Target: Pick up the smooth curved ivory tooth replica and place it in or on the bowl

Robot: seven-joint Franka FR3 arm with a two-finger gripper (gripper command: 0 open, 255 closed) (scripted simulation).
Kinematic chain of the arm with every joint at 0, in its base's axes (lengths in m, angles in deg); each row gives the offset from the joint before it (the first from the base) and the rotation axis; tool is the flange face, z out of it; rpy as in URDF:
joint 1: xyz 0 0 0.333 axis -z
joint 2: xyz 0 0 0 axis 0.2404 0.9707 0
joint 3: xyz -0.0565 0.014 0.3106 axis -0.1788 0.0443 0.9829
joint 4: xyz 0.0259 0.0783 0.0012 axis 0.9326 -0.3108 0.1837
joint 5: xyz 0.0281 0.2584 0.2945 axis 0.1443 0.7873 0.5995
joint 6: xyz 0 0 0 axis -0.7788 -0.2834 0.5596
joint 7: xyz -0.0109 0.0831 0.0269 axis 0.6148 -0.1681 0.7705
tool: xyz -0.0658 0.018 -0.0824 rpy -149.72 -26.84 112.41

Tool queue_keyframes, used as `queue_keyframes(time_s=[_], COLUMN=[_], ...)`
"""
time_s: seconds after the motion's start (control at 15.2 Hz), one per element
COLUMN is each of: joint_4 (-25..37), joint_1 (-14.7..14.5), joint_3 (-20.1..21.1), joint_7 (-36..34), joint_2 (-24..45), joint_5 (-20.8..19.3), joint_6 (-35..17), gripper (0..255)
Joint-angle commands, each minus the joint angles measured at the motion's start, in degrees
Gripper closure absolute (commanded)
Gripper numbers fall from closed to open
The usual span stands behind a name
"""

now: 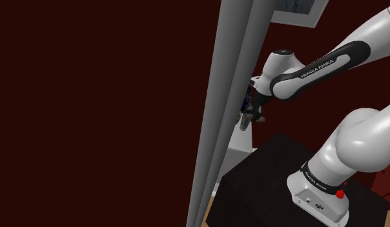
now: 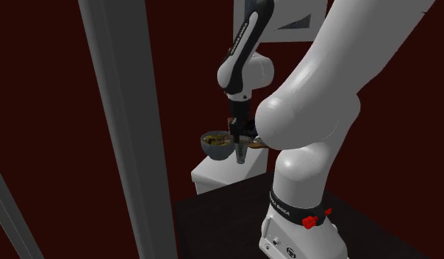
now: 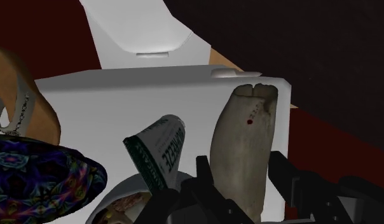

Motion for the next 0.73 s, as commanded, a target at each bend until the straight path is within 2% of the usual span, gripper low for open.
queue_keyframes(time_s=[0.0, 0.33, 0.66], joint_4=[0.43, 1.67, 12.69], joint_1=[0.15, 0.14, -3.66], joint_3=[0.18, 0.74, 0.19], joint_7=[0.27, 0.53, 1.52], joint_2=[-2.39, -6.17, 6.06], joint_5=[0.09, 0.55, 4.91], joint_6=[2.83, 7.84, 6.56], gripper=[255, 255, 255])
